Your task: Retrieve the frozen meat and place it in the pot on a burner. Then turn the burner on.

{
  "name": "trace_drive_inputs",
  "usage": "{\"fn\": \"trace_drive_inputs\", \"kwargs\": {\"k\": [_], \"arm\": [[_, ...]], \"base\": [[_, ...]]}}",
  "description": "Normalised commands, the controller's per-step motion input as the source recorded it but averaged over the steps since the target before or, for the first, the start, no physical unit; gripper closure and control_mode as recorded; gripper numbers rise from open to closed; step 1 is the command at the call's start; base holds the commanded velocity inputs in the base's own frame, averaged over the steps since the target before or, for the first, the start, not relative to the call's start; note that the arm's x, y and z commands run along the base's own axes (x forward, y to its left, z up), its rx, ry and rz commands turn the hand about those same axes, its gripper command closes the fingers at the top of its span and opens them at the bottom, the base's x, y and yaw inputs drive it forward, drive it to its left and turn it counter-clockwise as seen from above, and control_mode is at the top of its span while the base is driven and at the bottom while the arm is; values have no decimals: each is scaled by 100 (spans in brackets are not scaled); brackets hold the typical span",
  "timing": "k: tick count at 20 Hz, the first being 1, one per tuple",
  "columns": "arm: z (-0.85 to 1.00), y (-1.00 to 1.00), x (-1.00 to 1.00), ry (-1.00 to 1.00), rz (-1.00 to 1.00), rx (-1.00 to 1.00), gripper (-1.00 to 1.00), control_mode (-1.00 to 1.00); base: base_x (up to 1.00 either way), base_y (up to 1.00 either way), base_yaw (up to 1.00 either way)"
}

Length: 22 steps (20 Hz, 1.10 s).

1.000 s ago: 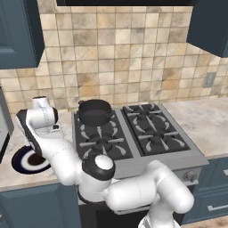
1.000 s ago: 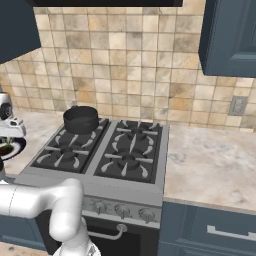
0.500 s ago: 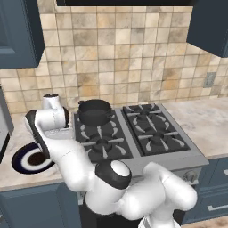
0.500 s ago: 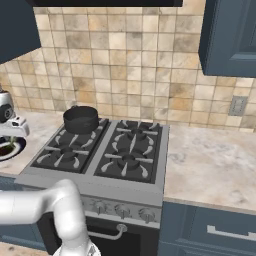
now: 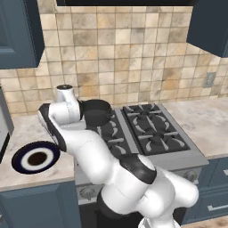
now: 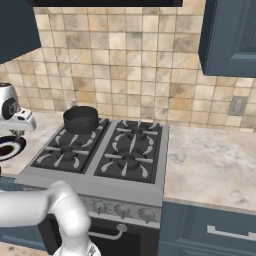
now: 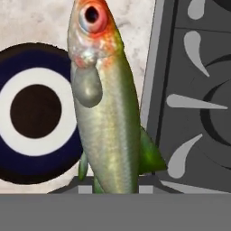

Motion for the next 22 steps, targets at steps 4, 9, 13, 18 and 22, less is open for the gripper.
{"fn": "trace_drive_inputs", "kwargs": {"k": [4, 9, 13, 18, 22], "arm": [[49, -73, 0, -6, 0, 1, 100, -100], [42, -78, 13, -2, 0, 0, 100, -100], [49, -66, 23, 0, 0, 0, 100, -100], [33, -28, 31, 0, 0, 0, 100, -100], [0, -62, 53, 0, 0, 0, 100, -100]], "base": [[0, 0, 0], [0, 0, 0], [0, 0, 0], [0, 0, 0], [0, 0, 0]]}}
